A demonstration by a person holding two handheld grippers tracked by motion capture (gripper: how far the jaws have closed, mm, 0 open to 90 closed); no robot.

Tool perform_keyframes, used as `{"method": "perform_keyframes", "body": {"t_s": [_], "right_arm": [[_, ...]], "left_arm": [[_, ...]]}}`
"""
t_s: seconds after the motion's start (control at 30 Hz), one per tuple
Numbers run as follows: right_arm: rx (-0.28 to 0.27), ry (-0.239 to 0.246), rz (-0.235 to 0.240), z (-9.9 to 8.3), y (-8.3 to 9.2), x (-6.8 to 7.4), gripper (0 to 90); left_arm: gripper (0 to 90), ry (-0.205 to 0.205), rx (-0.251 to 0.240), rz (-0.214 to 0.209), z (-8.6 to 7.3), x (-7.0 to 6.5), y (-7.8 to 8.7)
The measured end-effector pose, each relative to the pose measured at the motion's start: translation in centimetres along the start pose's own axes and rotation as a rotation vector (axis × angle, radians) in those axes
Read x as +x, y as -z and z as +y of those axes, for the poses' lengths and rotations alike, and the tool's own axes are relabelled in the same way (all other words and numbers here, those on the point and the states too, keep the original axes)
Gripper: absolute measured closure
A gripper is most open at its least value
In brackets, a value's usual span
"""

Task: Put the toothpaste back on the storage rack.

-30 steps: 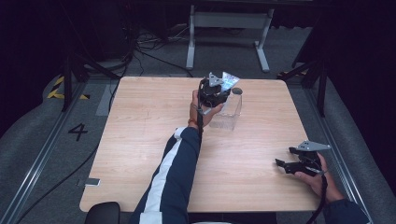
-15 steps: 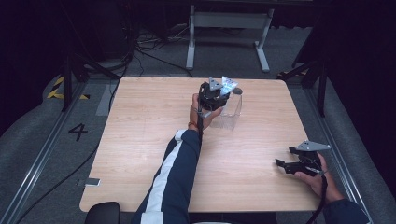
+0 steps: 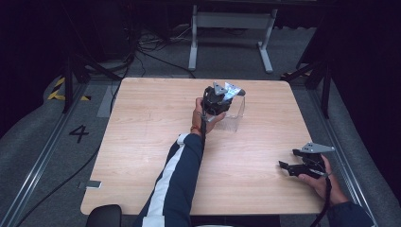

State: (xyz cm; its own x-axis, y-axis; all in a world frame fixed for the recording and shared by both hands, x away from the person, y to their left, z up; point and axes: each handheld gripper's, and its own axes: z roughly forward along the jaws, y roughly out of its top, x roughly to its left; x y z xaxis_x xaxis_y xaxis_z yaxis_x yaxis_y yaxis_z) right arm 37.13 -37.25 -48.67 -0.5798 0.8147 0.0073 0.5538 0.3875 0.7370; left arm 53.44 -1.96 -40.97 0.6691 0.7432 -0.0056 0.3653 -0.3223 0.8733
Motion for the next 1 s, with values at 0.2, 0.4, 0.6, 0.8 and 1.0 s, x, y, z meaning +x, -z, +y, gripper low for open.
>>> {"method": "perform_keyframes", "body": {"t_s": [0.2, 0.4, 0.6, 0.8, 1.0], "right_arm": [[0.000, 0.000, 0.000, 0.00, 0.00, -0.01, 14.9], [0.000, 0.001, 0.000, 0.00, -0.01, -0.01, 14.9], [0.000, 0.000, 0.000, 0.00, -0.01, -0.01, 14.9], [0.000, 0.000, 0.000, 0.00, -0.01, -0.01, 14.9], [0.000, 0.000, 0.000, 0.00, -0.01, -0.01, 14.9]], "left_arm": [[64.9, -0.006, 0.023, 0.004, -0.48, 0.02, -0.17], [63.6, -0.017, 0.037, 0.000, -0.59, 0.09, -0.10], [62.6, -0.014, 0.048, -0.002, -0.55, -0.05, -0.05], [62.4, -0.015, 0.048, -0.006, -0.68, -0.20, 0.01], [60.9, -0.006, 0.044, -0.003, -0.80, -0.29, 0.24]]}}
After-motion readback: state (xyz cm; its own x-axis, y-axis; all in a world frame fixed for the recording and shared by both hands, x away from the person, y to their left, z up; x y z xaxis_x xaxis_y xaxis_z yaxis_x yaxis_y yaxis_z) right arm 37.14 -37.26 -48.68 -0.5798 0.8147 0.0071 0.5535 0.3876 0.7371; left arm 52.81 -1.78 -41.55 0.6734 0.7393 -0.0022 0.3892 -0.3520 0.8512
